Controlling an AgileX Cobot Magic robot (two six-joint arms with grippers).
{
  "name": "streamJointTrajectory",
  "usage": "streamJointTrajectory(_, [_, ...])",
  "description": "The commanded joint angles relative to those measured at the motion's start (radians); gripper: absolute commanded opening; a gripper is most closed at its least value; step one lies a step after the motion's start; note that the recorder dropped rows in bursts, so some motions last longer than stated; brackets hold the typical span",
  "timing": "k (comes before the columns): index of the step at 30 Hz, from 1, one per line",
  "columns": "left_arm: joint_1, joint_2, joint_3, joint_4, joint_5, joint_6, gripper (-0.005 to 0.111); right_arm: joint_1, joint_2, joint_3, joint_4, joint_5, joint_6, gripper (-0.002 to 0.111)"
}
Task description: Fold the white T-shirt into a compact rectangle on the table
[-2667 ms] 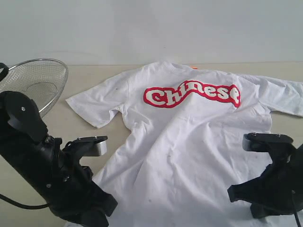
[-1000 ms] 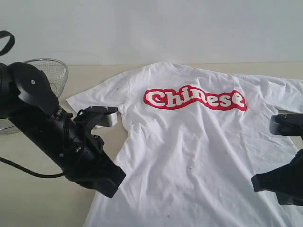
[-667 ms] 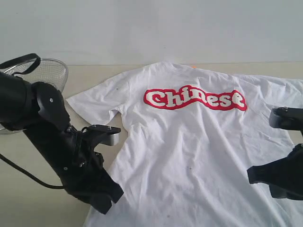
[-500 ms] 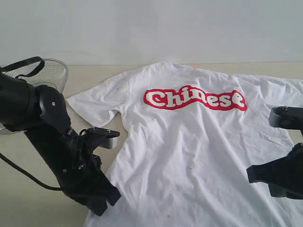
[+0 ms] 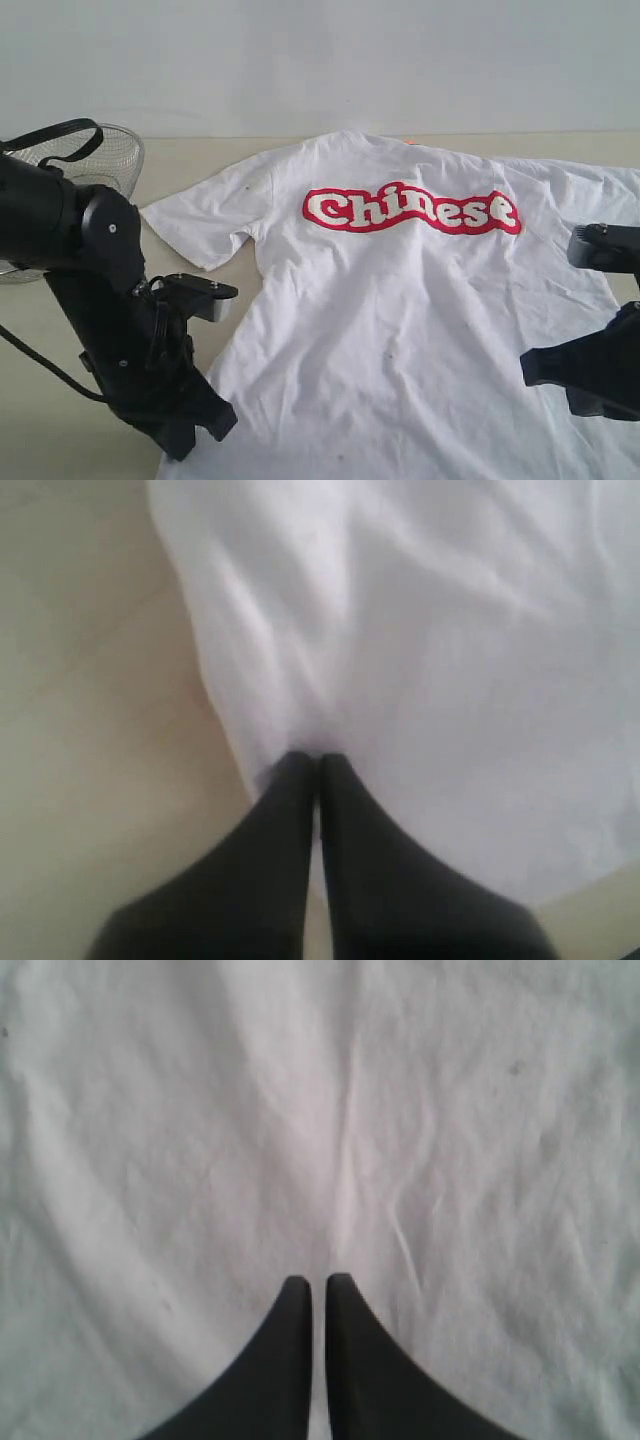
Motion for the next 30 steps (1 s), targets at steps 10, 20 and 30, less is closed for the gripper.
streamJointTrajectory(10, [-0.003, 0.001, 0.167, 0.004, -0.024, -0.035, 0.004, 0.000, -0.005, -0.002, 0.016, -0.021, -0.020, 0.000])
streamJointTrajectory(20, [-0.003, -0.086, 0.258, -0.146, -0.073, 0.076, 0.004, 0.000, -0.005, -0.002, 0.020, -0.059, -0.020, 0.000])
streamJointTrajectory(30, [-0.003, -0.272, 0.261, -0.137, -0.065, 0.046, 0.004, 0.000, -0.005, -0.002, 0.020, -0.153, -0.020, 0.000])
